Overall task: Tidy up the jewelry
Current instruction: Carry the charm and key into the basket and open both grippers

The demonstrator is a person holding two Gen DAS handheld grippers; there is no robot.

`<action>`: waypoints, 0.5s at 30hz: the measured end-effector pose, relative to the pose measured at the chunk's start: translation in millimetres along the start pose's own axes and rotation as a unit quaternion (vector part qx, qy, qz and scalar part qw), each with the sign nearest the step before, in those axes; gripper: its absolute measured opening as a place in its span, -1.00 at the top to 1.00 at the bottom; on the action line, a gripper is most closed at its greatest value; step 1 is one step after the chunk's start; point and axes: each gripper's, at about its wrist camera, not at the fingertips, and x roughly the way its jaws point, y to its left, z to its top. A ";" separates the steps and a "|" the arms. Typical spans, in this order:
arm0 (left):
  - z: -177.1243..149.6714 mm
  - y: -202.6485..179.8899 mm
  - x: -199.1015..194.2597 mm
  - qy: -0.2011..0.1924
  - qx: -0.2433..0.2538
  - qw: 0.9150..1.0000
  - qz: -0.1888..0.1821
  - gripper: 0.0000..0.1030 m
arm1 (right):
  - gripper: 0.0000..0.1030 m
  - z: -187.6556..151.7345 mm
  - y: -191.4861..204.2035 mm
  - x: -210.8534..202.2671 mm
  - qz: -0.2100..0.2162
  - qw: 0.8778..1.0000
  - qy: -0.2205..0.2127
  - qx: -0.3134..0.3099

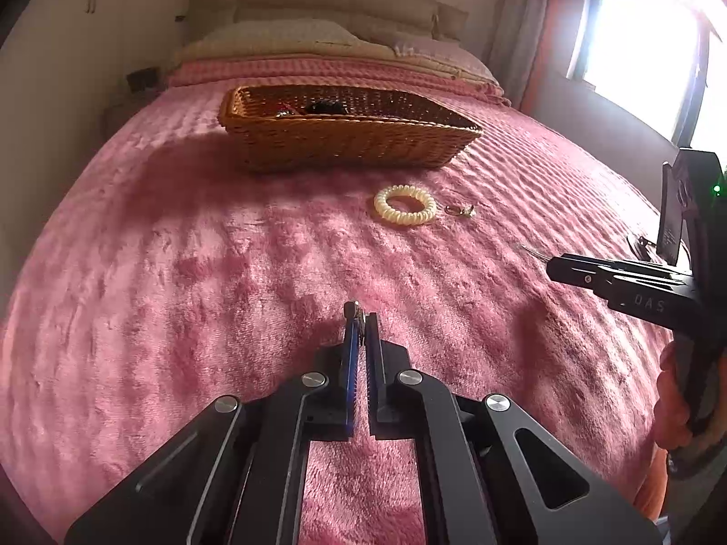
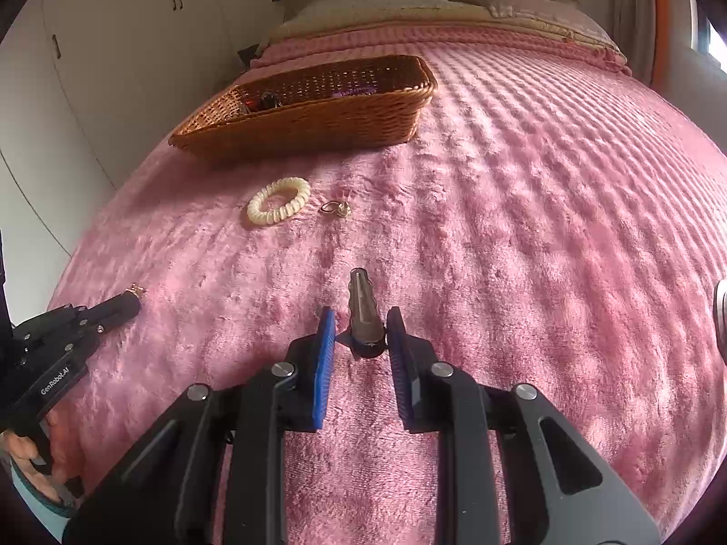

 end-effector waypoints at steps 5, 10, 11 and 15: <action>-1.0 8.2 2.3 0.017 -0.019 1.000 0.007 0.97 | 0.60 -3.2 -5.0 8.6 0.005 1.000 0.013 0.009; -1.2 18.0 3.9 0.024 -0.041 0.999 -0.003 0.96 | 0.60 -4.7 -4.5 9.6 0.006 1.000 0.012 0.010; -1.1 19.8 3.8 0.025 -0.045 0.999 -0.008 0.96 | 0.60 -4.7 -4.6 9.8 0.005 1.000 0.013 0.011; 0.0 29.4 -2.9 0.017 -0.066 0.997 -0.020 0.95 | 0.60 -5.3 -6.1 10.3 0.008 1.000 0.014 0.015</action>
